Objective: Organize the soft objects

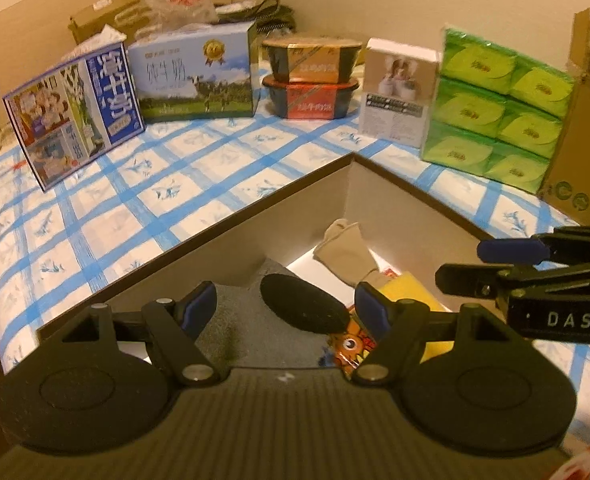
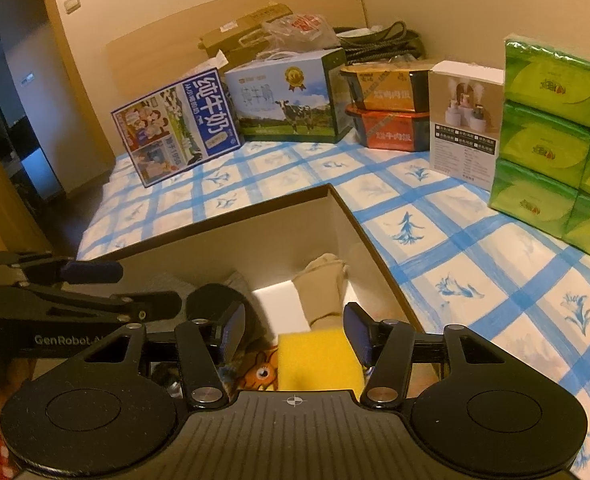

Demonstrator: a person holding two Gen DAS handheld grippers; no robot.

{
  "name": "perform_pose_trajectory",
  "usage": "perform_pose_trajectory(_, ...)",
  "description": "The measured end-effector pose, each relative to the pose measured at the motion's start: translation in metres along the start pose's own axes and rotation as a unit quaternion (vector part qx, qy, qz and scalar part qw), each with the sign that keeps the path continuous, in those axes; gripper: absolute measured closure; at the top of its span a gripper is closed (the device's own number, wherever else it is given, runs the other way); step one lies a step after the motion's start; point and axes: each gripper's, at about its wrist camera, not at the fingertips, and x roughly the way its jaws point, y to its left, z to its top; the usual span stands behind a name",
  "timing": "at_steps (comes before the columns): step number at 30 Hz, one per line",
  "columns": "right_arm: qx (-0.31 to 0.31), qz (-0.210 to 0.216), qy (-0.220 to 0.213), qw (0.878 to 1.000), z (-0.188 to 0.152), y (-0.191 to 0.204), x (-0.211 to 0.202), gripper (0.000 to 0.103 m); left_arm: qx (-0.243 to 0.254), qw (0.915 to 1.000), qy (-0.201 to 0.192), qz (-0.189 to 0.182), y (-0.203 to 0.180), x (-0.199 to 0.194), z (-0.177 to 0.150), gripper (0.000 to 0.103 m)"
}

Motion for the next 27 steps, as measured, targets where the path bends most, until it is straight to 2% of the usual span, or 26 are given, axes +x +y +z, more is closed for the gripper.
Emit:
perform_pose_trajectory(5, 0.003, 0.007, -0.009, 1.000, -0.012, 0.009, -0.030, 0.048, 0.010, 0.9998, -0.015, 0.001, -0.011, -0.034, -0.011, 0.028)
perform_pose_trajectory(13, 0.015, 0.015, -0.028, 0.999, -0.035, 0.027, -0.095, 0.047, -0.005, 0.9995, -0.032, -0.001, -0.025, -0.102, -0.040, 0.025)
perform_pose_trajectory(18, 0.038, 0.007, -0.040, 0.998, -0.056, 0.036, -0.140, 0.034, -0.007, 0.9993, -0.035, -0.004, -0.037, -0.146, -0.063, 0.023)
perform_pose_trajectory(27, 0.060, -0.016, -0.044, 0.997, -0.109, 0.049, -0.215, 0.028, -0.014, 0.9992, -0.032, -0.021, -0.073, -0.216, -0.110, 0.023)
